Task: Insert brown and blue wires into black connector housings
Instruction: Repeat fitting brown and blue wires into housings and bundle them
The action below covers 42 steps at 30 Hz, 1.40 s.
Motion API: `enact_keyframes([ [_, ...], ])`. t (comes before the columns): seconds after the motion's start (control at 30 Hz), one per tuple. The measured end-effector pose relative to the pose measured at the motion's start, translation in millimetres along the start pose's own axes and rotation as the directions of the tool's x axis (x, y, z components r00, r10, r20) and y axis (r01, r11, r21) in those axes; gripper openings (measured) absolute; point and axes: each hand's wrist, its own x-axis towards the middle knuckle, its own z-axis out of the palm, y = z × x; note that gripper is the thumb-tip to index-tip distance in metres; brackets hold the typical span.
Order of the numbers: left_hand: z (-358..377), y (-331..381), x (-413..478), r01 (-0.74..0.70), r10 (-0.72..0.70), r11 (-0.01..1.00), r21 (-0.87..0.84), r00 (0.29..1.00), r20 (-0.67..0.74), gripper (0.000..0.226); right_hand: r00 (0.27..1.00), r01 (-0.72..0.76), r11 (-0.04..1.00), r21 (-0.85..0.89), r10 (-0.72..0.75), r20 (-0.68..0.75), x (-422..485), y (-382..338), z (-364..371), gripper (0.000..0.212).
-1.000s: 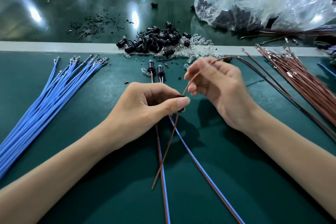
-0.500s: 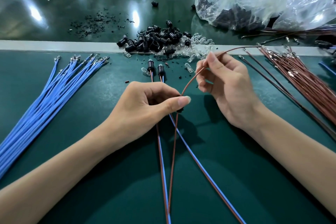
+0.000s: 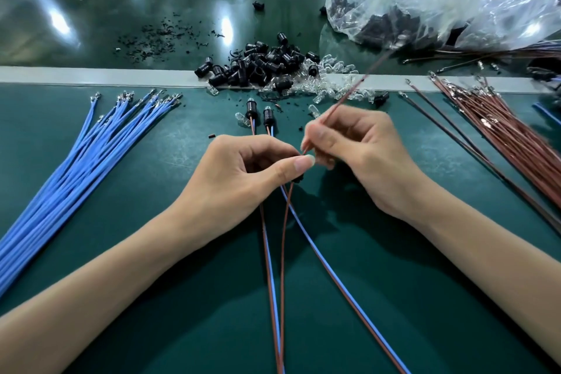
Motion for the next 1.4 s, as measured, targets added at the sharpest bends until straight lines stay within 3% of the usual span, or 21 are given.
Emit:
enact_keyframes([
  [0.07, 0.3, 0.3, 0.1, 0.001, 0.000, 1.000, -0.020, 1.000, 0.007, 0.015, 1.000, -0.009, 0.999, 0.040, 0.009, 0.010, 0.0, -1.2, -0.5, 0.014],
  [0.17, 0.4, 0.0, 0.4, -0.009, 0.009, 1.000, -0.006, 1.000, 0.005, 0.015, 0.992, -0.030, 0.967, 0.254, 0.059, -0.110, 2.6, -3.1, -4.7, 0.015],
  [0.3, 0.2, -1.3, 0.9, -0.011, 0.011, 1.000, -0.016, 1.000, 0.001, 0.018, 1.000, -0.007, 1.000, 0.003, 0.007, 0.023, -0.1, -1.3, -0.8, 0.011],
  [0.5, 0.1, -3.7, 1.6, -0.022, 0.022, 1.000, 0.001, 1.000, -0.001, 0.019, 0.987, -0.109, 0.981, 0.158, 0.126, -0.102, 4.0, 0.3, -2.4, 0.015],
  [0.73, 0.7, -4.3, 0.3, -0.029, 0.029, 0.999, -0.018, 0.999, 0.014, 0.022, 0.997, 0.006, 0.998, -0.059, -0.002, 0.075, -0.5, 0.0, -1.2, 0.010],
  [0.8, 0.5, -4.5, 0.2, -0.045, 0.046, 0.998, -0.039, 0.999, 0.008, 0.022, 0.994, 0.013, 1.000, -0.021, -0.011, 0.108, -0.7, -0.8, -2.1, 0.010],
  [0.9, -0.3, -4.6, 0.8, -0.110, 0.101, 0.988, -0.110, 0.991, -0.082, 0.016, 0.995, -0.076, 0.987, 0.141, 0.067, 0.070, 6.5, -3.0, -4.6, 0.023],
  [0.93, -0.8, -4.8, 0.8, -0.146, 0.128, 0.980, -0.133, 0.983, -0.132, 0.012, 0.997, -0.071, 0.994, 0.089, 0.067, 0.042, 11.8, -3.3, -2.0, 0.025],
  [1.0, -1.7, -5.5, 0.5, -0.230, 0.189, 0.962, -0.149, 0.951, -0.244, 0.011, 0.998, 0.042, 0.972, -0.229, -0.032, 0.046, 27.9, -3.5, 10.9, 0.023],
  [1.07, -2.5, -6.5, 0.5, -0.289, 0.222, 0.945, -0.152, 0.909, -0.352, 0.012, 0.975, 0.206, 0.893, -0.401, -0.153, 0.162, 47.7, -8.1, 32.5, 0.014],
  [1.2, -3.9, -7.9, 1.3, -0.333, 0.250, 0.939, -0.080, 0.827, -0.503, 0.014, 0.843, 0.470, 0.775, -0.423, -0.250, 0.477, 82.4, -13.8, 77.0, 0.012],
  [1.27, -5.5, -8.2, 3.7, -0.319, 0.218, 0.945, -0.075, 0.782, -0.583, 0.016, 0.809, 0.489, 0.769, -0.411, -0.224, 0.544, 95.9, -12.2, 93.5, 0.012],
  [1.4, -6.5, -7.9, 8.2, -0.330, 0.136, 0.929, -0.167, 0.725, -0.675, 0.018, 0.832, 0.388, 0.800, -0.458, -0.090, 0.547, 109.3, -5.5, 107.8, 0.011],
])
